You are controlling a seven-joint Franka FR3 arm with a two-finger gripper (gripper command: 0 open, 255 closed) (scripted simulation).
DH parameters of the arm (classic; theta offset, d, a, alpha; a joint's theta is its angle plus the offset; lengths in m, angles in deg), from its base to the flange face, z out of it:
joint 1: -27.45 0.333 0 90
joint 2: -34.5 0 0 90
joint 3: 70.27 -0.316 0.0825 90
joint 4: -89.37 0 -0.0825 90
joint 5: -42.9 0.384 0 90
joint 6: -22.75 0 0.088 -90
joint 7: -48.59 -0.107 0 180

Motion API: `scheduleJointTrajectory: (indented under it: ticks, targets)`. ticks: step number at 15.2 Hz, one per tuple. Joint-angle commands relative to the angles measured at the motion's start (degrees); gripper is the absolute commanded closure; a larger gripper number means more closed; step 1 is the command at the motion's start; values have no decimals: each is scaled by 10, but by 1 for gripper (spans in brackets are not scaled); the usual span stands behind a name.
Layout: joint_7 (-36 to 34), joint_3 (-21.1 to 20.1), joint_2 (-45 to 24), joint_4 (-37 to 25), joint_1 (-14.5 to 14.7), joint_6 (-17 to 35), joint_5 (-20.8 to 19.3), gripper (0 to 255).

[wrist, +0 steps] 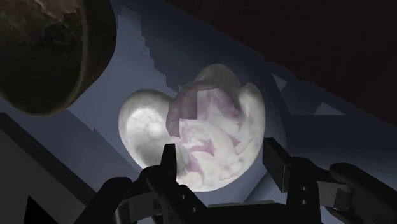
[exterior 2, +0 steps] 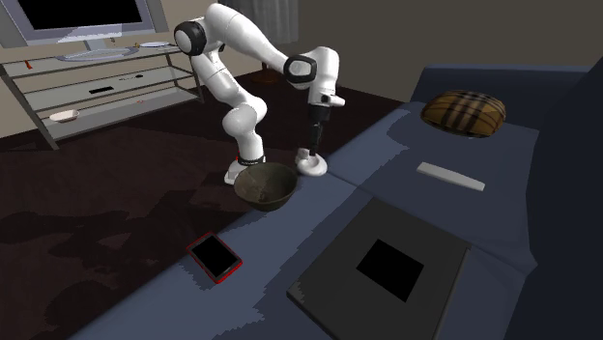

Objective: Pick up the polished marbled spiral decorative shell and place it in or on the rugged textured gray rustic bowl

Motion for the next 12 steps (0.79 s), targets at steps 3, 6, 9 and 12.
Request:
scheduleJointTrajectory:
  ticks: [3, 6, 9, 12]
  targets:
    - [17, -2, 12, -23, 2, -32, 9, 255]
    - [27, -4, 17, -42, 4, -54, 15, 255]
    - [37, -7, 21, -62, 5, -75, 20, 255]
    - [47, -9, 23, -82, 6, -96, 25, 255]
